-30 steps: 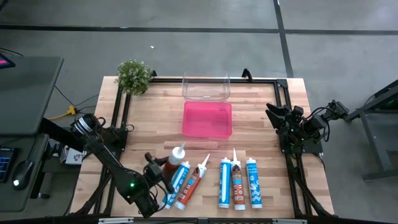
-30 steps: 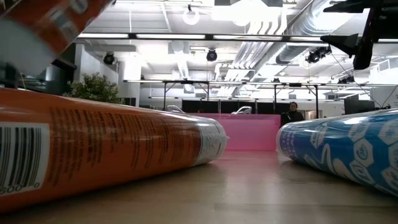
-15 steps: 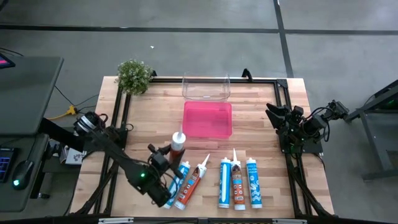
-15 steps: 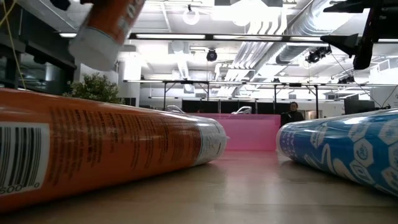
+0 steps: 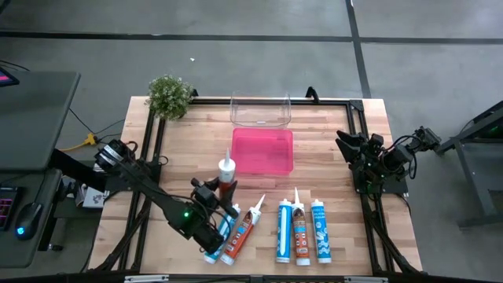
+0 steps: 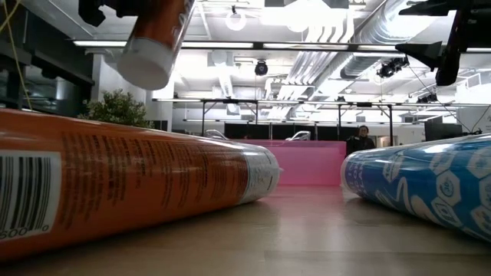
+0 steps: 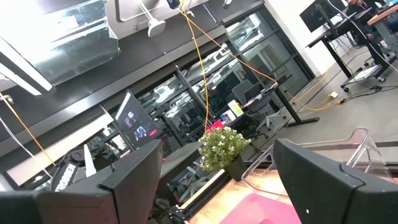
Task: Pick & place silicon tubes, Sealant and Lysol wipes
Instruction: Put the left orange sealant into the transparent container
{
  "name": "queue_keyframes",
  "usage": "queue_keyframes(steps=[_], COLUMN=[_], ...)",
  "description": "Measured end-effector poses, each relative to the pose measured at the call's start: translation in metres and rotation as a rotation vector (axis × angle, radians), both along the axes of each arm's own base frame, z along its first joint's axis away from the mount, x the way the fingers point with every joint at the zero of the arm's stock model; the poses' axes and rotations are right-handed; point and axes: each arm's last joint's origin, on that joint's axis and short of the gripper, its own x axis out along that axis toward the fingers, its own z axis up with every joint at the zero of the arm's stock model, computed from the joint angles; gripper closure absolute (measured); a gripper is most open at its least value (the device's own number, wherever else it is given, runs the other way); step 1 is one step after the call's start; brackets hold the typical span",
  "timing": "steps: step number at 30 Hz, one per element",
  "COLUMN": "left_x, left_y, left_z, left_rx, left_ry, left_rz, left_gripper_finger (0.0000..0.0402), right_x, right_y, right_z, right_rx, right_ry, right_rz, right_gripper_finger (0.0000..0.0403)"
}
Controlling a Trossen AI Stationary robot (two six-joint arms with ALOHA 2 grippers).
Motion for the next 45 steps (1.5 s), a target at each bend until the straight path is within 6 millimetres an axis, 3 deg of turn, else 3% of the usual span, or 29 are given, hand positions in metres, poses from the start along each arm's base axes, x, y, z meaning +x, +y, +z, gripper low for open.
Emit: queue_keyframes(steps=[18,25,31,37,45], left_x=[0.012,0.04,0.075,0.094,0.111], left_y=[-0.006,-0.002,0.021,0.051,0.096], left_z=[0.006,0.019,0.049,0.065,0.083], left_rx=[-0.124,-0.184,-0.072,0.035,0.139], left_ry=[-0.122,0.017,0.057,0.018,-0.151], left_rz=[-0.005,-0.126,-0.337,-0.436,-0.612], left_gripper_finger=[0.0216,0.0216,0.0216,0.0216,0.0216], right_x=[0.0,0.0,0.0,0.0,0.0], right_y=[0.0,0.0,0.0,0.0,0.0], right_z=[0.0,0.0,0.0,0.0,0.0], right_rx=[0.0,0.0,0.0,0.006,0.144], right_ry=[0.0,0.0,0.0,-0.004,-0.096], right_rz=[0.0,0.0,0.0,0.003,0.054], right_gripper_finger=[0.01,0.01,0.01,0.01,0.01])
